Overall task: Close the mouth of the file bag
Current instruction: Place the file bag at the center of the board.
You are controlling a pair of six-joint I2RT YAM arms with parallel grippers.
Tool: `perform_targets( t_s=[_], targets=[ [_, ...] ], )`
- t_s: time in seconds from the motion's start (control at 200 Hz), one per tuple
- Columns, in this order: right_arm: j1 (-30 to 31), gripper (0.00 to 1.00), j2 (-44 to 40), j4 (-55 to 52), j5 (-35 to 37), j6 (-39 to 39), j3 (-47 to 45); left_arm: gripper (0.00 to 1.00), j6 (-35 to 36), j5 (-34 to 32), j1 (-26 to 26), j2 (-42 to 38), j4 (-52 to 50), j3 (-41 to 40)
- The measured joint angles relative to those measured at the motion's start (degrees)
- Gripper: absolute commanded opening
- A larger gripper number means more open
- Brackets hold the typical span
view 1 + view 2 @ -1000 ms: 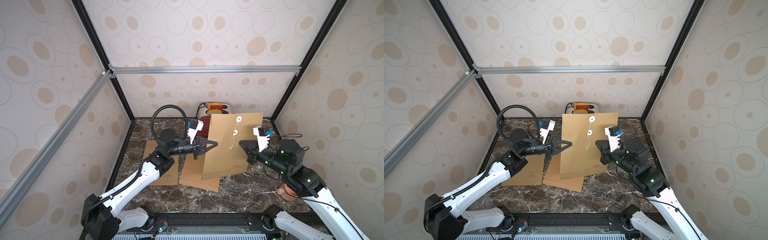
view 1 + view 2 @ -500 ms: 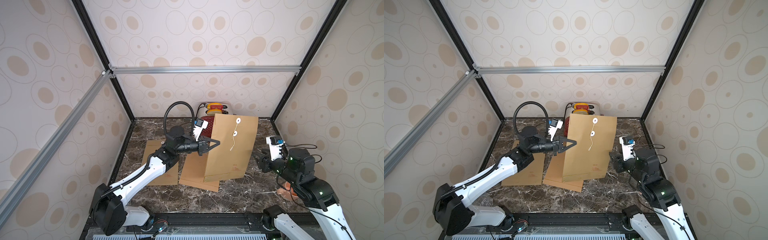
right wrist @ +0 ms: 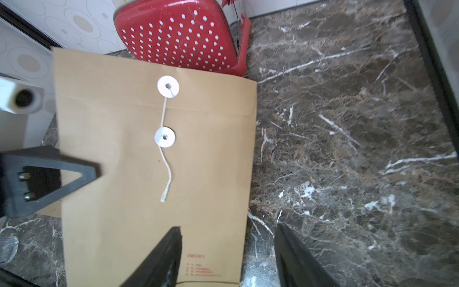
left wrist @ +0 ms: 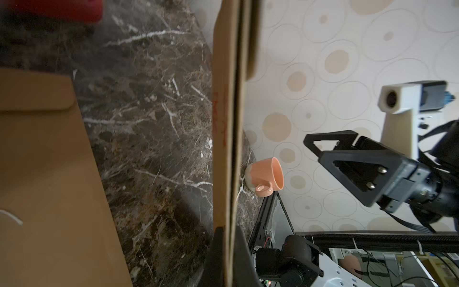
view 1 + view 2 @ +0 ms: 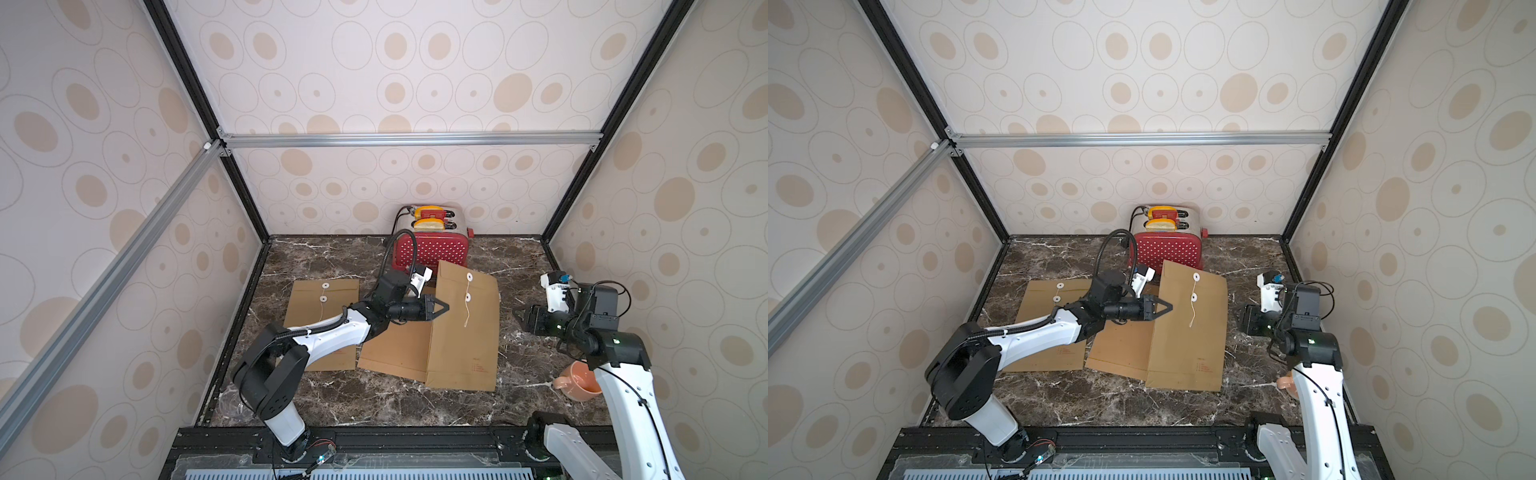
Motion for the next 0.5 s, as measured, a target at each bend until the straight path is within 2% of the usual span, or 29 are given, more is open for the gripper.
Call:
perform_targets(
  t_s=[0.185, 0.351, 0.496],
  targets=[
    [-0.1, 0.64, 0.0, 3.6, -0.4, 2.9, -6.5, 0.0, -1.6, -2.8, -1.4, 7.0, 0.3, 0.8],
    [-0.2, 0.62, 3.8, 9.9, -2.6, 6.3, -15.1, 0.0, -2.0, -5.9, -3.3, 15.3, 1.2, 4.9],
    [-0.1, 0.62, 6.0, 12.5, -3.2, 6.6, -17.6, 0.0, -4.5, -7.7, -4.2, 23.8, 4.4, 8.3]
  ],
)
